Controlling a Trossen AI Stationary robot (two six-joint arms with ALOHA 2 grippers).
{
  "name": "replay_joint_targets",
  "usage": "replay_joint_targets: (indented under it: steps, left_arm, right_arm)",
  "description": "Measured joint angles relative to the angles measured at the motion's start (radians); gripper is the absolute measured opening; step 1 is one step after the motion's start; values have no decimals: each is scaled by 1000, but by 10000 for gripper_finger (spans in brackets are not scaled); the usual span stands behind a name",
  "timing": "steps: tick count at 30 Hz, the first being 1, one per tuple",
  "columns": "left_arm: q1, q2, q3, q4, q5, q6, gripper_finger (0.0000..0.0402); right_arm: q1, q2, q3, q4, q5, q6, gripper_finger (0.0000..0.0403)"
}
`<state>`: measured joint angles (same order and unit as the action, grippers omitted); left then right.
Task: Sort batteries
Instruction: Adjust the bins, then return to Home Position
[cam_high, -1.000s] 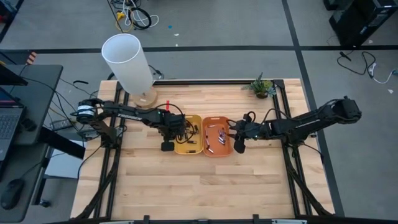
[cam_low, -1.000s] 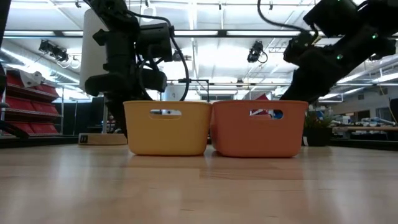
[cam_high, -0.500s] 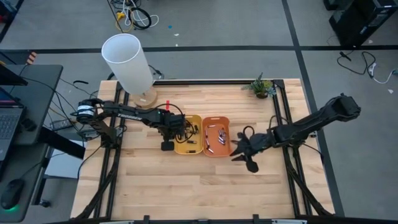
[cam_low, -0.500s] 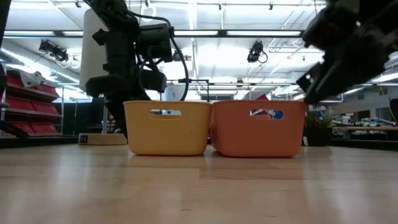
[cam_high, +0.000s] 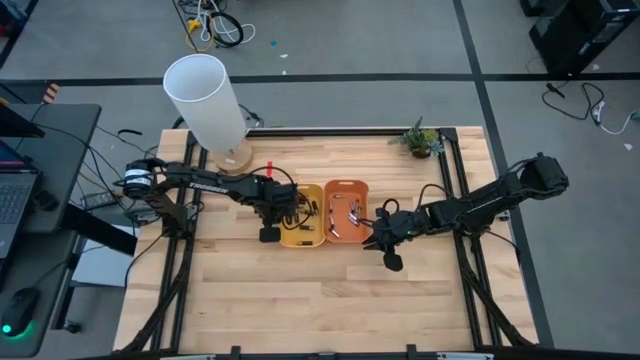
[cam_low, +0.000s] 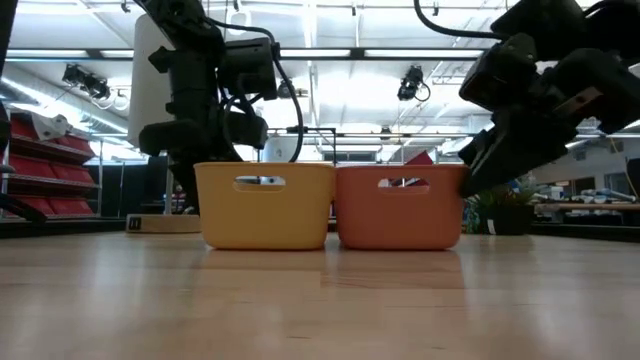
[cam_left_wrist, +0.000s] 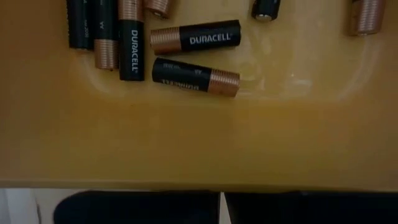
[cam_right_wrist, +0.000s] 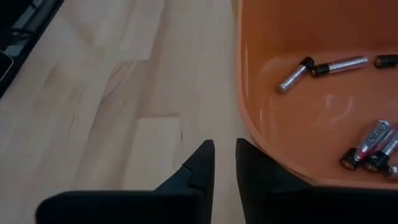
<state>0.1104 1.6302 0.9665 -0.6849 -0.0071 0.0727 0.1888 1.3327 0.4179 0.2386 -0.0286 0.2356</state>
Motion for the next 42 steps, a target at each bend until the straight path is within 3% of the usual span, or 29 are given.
replay_joint_targets:
  steps: [4, 8, 12, 21, 24, 30, 33, 42]
  left_arm:
    - [0, 0, 0, -8, -11, 3, 17]
    - [0, 0, 37, -113, -107, 9, 17]
    - [1, -19, 85, -218, -205, -5, 17]
    - [-2, -173, 180, -294, -263, -22, 17]
    - [-17, -264, 196, -224, -270, 11, 17]
    - [-61, -475, 155, -59, -270, 72, 17]
    - [-86, -569, 102, 10, -270, 79, 17]
    - [-128, -769, -120, 194, -255, 91, 17]
  right_arm:
    - [-1, -7, 0, -2, -71, 9, 54]
    - [-1, -53, 0, -4, -157, 33, 54]
    - [-1, -139, 0, -13, -197, 34, 53]
    - [20, -377, 0, -24, -226, -4, 47]
    - [20, -471, 0, -32, -165, -58, 35]
    - [20, -639, 0, -147, 87, -329, 3]
    - [20, -714, 0, -199, 163, -329, 2]
    - [20, -931, -1, -340, 227, -282, 1]
